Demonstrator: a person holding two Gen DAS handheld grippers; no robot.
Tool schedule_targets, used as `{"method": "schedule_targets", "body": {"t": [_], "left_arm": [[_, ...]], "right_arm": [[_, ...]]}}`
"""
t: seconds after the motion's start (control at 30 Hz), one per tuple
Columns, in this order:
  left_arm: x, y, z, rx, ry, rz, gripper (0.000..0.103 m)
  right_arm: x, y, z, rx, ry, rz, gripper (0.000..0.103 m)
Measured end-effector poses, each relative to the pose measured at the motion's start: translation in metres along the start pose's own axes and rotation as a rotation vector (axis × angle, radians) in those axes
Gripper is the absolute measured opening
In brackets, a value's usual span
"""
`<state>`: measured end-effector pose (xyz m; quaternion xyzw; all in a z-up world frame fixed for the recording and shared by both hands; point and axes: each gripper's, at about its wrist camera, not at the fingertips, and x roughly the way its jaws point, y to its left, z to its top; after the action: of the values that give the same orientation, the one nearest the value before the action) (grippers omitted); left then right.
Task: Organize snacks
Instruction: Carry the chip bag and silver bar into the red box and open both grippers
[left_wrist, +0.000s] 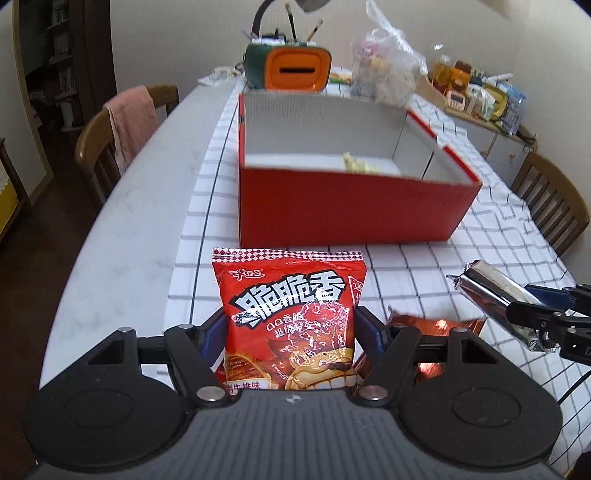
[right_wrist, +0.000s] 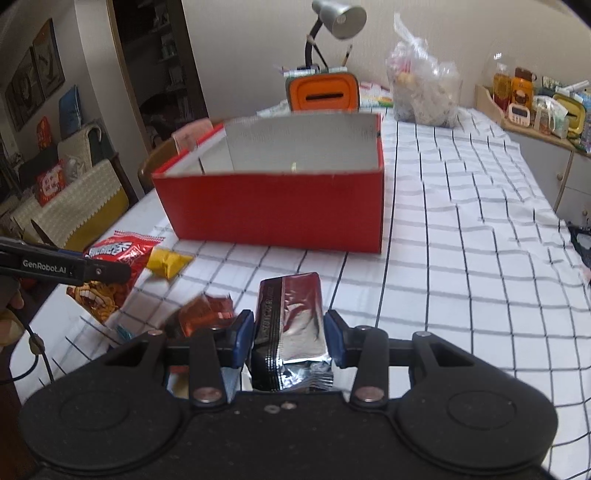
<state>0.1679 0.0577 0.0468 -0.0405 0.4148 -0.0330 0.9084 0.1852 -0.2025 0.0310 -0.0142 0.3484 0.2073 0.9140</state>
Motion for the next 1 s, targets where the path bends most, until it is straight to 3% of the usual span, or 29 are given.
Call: {"method": "schedule_targets", "body": {"t": [0.5, 0.83, 1.0], "left_arm": [[-0.019, -0.028, 0.08, 0.022, -0.17, 0.031, 0.071], [0.019, -0.038, 0.13, 0.009, -0.201, 0.082, 0.071], [0.053, -0.04, 0.147, -0.012, -0.163, 0.112, 0.071]], "right_arm": [[-0.024, 0.003, 0.087, -0.019, -0.193, -0.018, 0.041], [0.021, -0.008, 0.145, 0.007, -0.196, -0.029, 0.041], [0.06, -0.021, 0.155, 0.014, -0.142, -0.047, 0.041]]}}
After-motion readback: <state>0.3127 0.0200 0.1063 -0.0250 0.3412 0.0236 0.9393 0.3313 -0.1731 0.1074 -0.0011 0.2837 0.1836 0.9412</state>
